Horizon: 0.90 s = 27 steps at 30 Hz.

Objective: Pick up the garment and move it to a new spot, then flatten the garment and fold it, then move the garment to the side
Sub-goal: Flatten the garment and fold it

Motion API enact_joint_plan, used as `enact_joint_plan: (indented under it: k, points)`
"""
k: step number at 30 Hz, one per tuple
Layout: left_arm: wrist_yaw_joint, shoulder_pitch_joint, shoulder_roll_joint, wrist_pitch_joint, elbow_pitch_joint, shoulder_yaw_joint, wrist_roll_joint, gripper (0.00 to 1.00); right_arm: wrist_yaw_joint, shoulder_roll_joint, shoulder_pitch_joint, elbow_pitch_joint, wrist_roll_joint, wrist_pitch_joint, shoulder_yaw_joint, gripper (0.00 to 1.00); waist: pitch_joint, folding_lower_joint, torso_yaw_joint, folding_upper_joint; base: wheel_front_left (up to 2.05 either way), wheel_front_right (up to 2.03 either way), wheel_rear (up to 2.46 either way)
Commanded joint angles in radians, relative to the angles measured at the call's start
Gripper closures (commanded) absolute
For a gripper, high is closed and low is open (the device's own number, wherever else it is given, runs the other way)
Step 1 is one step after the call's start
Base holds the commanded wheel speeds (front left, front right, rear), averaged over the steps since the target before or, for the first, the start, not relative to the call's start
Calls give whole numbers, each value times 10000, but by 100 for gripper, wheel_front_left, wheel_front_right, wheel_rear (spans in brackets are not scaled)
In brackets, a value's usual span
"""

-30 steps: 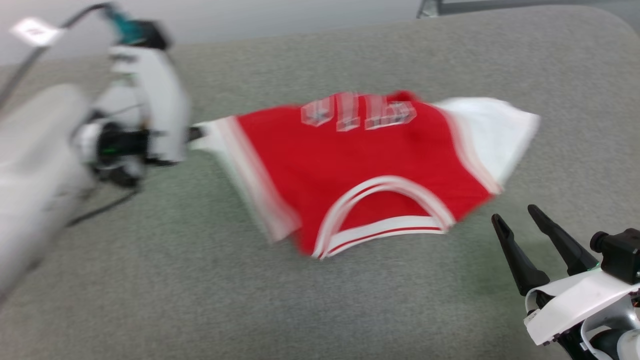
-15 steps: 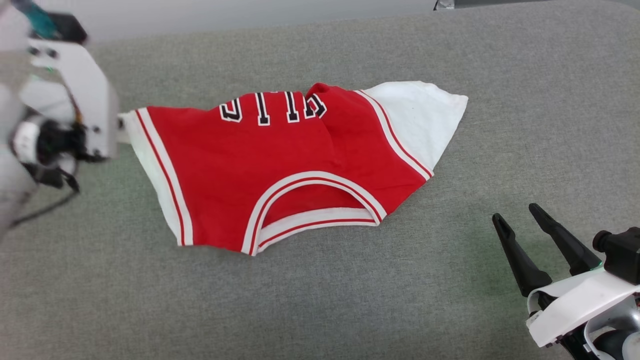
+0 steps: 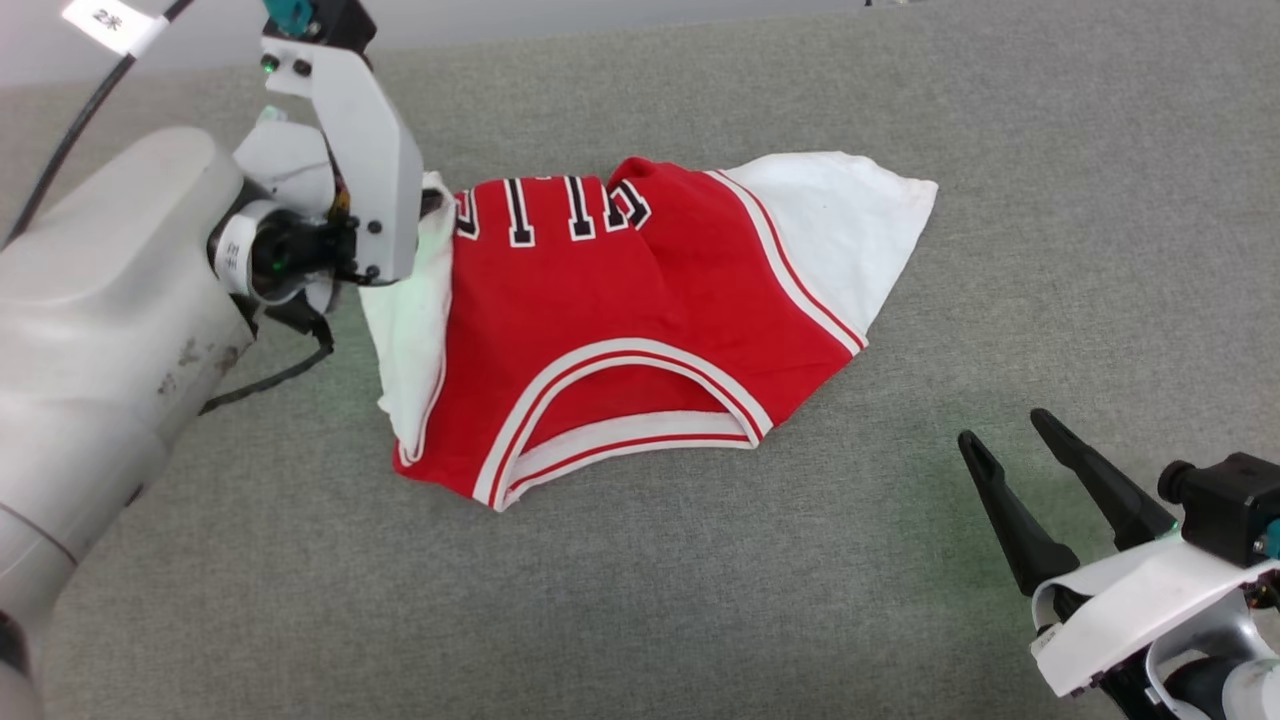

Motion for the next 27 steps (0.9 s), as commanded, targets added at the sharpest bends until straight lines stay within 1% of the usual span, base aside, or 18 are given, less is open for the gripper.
enact_joint_plan:
  k: [1,4,6,7,11,13,16,21,23,26,27]
  points:
    - [-53,58,-17,-40,74,-27,128,100,-7,-5,-145,-10,49,-19,12,0,37,0,-35,-1,0,0,0]
    - [-72,268,43,-3,500,-91,123,100,-7,-36,-149,-4,64,-56,-14,0,135,0,-90,-1,0,0,0]
    - [-54,329,190,13,813,-20,15,100,-7,-44,-133,14,66,-85,-43,0,184,0,-100,-1,0,0,0]
    - [-3,418,296,82,981,-1,-36,100,-7,-44,-111,33,68,-103,-57,0,196,0,-91,-1,0,0,0]
    - [-21,505,945,466,1525,-212,324,100,-7,50,-58,107,81,-161,-65,0,206,0,2,-1,0,0,0]
    - [-103,297,1286,537,1640,-352,849,100,-7,49,-62,129,75,-161,-55,0,196,0,78,-1,0,0,0]
    - [-226,-27,1696,601,1634,-538,1966,100,-7,19,-134,114,63,-134,-48,0,190,0,180,-1,0,0,0]
    - [-365,-435,1706,478,1270,-622,3294,100,-7,-44,-225,74,52,-108,-45,0,226,0,282,-1,0,0,0]
    - [-272,-379,1549,424,1139,-634,3474,100,-7,-37,-251,61,40,-107,-29,0,257,0,293,-1,0,0,0]
    - [-151,13,1324,518,1163,-513,3126,100,-7,-12,-294,73,40,-118,35,0,288,0,262,-1,0,0,0]
    - [-109,49,1313,450,1211,-466,3074,89,-7,3,-297,81,57,-122,51,0,295,0,238,-1,0,0,0]
